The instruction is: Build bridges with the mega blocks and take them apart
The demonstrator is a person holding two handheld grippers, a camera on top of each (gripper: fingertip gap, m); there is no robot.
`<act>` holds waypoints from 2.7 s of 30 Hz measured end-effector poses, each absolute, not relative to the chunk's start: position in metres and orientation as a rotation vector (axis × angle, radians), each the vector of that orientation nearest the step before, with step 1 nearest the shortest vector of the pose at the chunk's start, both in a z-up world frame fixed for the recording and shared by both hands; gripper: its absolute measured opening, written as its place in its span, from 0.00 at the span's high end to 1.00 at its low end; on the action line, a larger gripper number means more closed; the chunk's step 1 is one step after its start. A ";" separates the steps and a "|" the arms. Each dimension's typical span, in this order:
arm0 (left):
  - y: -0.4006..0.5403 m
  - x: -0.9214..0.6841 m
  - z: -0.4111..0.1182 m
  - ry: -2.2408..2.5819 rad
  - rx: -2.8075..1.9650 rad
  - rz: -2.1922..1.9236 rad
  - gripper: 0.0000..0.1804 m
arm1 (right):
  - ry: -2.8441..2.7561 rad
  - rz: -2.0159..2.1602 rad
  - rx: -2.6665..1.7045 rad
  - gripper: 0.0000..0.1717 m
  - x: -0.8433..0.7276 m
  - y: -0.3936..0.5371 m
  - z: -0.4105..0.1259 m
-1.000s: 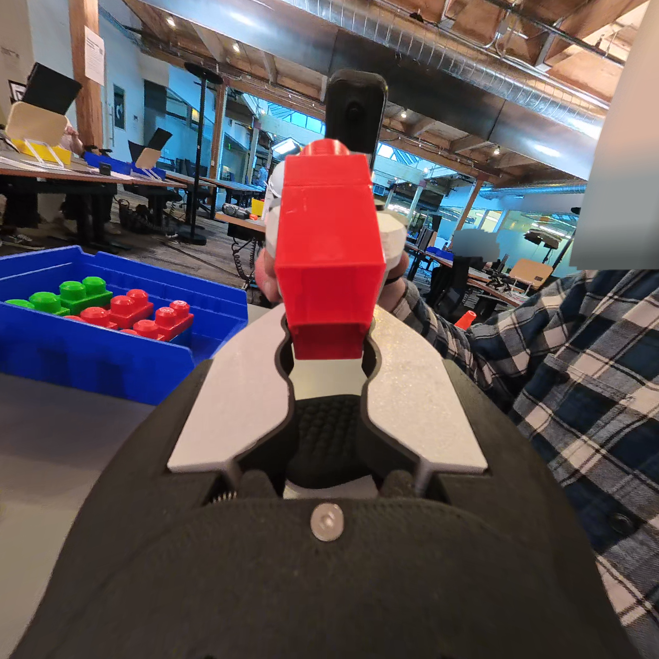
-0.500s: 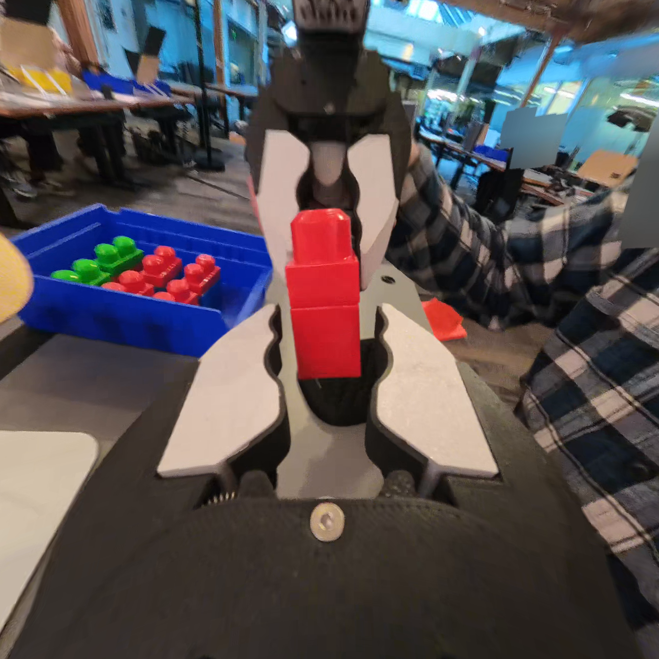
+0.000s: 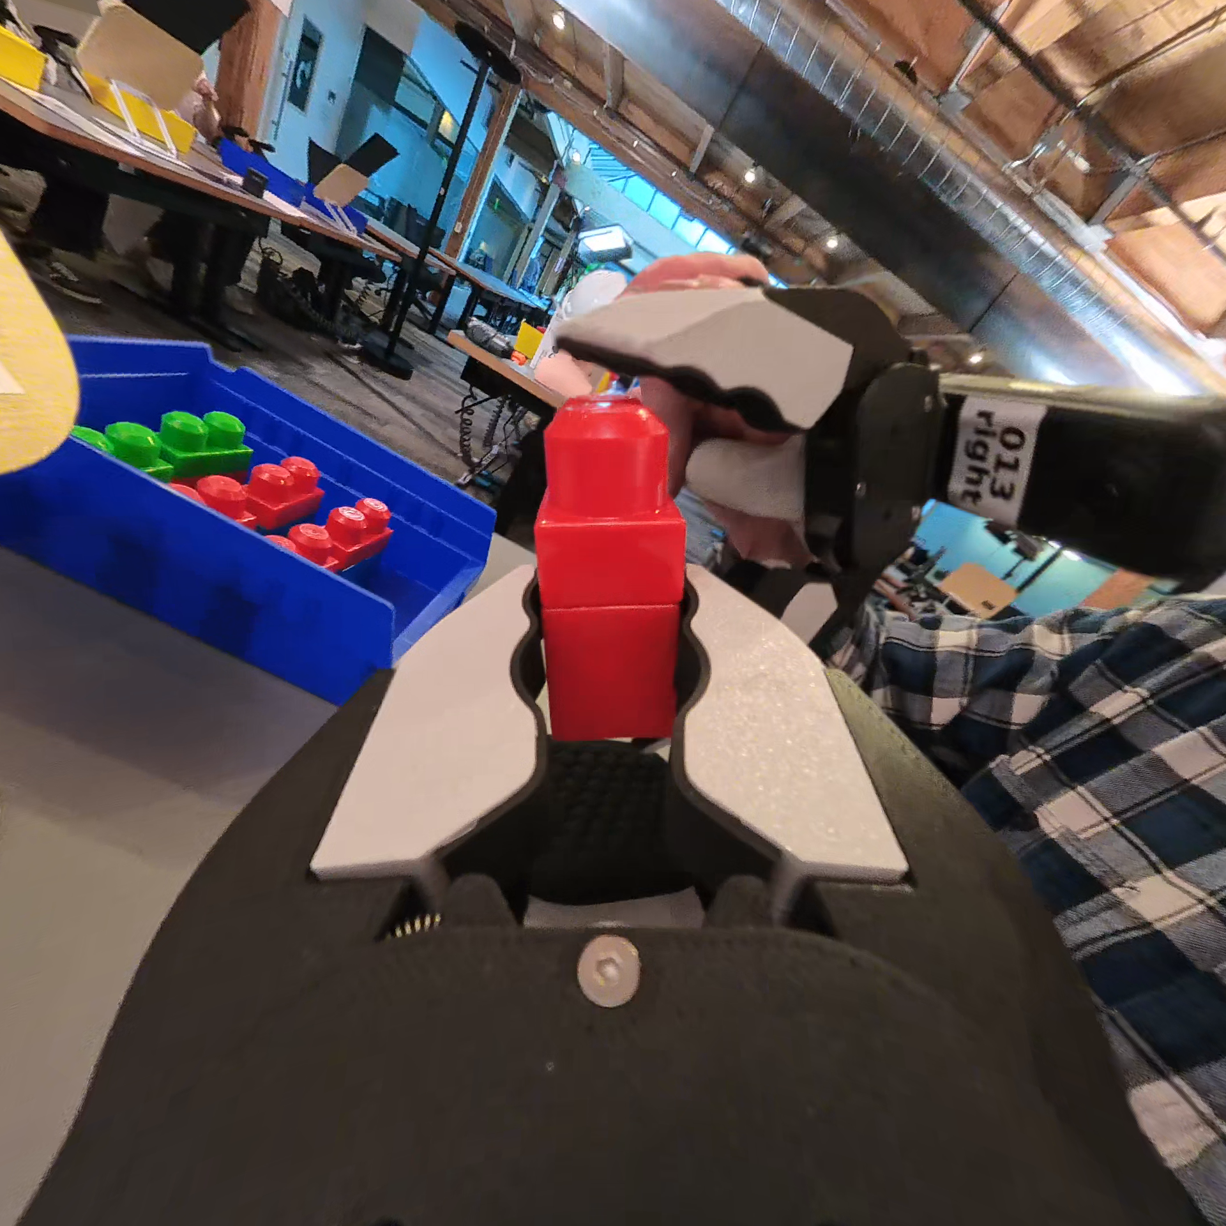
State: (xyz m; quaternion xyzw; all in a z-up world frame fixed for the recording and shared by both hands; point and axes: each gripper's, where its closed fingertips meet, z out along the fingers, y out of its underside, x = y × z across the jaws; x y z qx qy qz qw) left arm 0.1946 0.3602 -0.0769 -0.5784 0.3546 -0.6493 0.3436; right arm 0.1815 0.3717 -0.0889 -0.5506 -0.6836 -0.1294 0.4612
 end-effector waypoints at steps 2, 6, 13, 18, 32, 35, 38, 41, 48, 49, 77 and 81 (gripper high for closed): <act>0.360 0.198 -0.074 0.912 -1.510 -1.655 0.80 | -1.652 -0.411 -1.327 0.35 0.180 0.379 -0.088; 0.359 0.200 -0.071 0.895 -1.517 -1.598 0.80 | -1.593 -0.565 -1.285 0.43 0.183 0.387 -0.080; 0.357 0.203 -0.073 0.920 -1.519 -1.577 0.80 | -1.604 -0.608 -1.301 0.45 0.188 0.386 -0.081; 0.362 0.201 -0.076 0.863 -1.513 -1.610 0.80 | -1.599 -0.557 -1.324 0.44 0.184 0.390 -0.085; 0.354 0.201 -0.080 1.099 -1.438 -1.553 0.80 | -1.625 0.765 -1.754 0.75 0.206 0.363 -0.062; 0.350 0.207 -0.086 1.174 -1.451 -1.490 0.80 | -1.735 0.801 -1.803 0.80 0.199 0.359 -0.071; 0.351 0.209 -0.093 1.211 -1.474 -1.425 0.80 | -1.815 0.759 -1.862 0.81 0.201 0.359 -0.081; 0.354 0.209 -0.092 1.179 -1.461 -1.432 0.80 | -1.841 0.771 -1.866 0.81 0.203 0.361 -0.080; 0.361 0.182 -0.087 1.102 -1.415 -1.467 0.79 | -1.656 0.988 -1.820 0.81 0.230 0.376 -0.050; 0.361 0.178 -0.088 1.104 -1.409 -1.472 0.87 | -1.639 0.984 -1.822 0.81 0.236 0.379 -0.049; 0.359 0.146 -0.119 1.163 -1.493 -1.333 1.00 | -1.823 0.141 -2.138 0.62 0.371 0.432 -0.253; 0.372 0.123 -0.107 1.135 -1.495 -1.244 0.99 | -1.696 0.119 -2.069 0.59 0.370 0.431 -0.206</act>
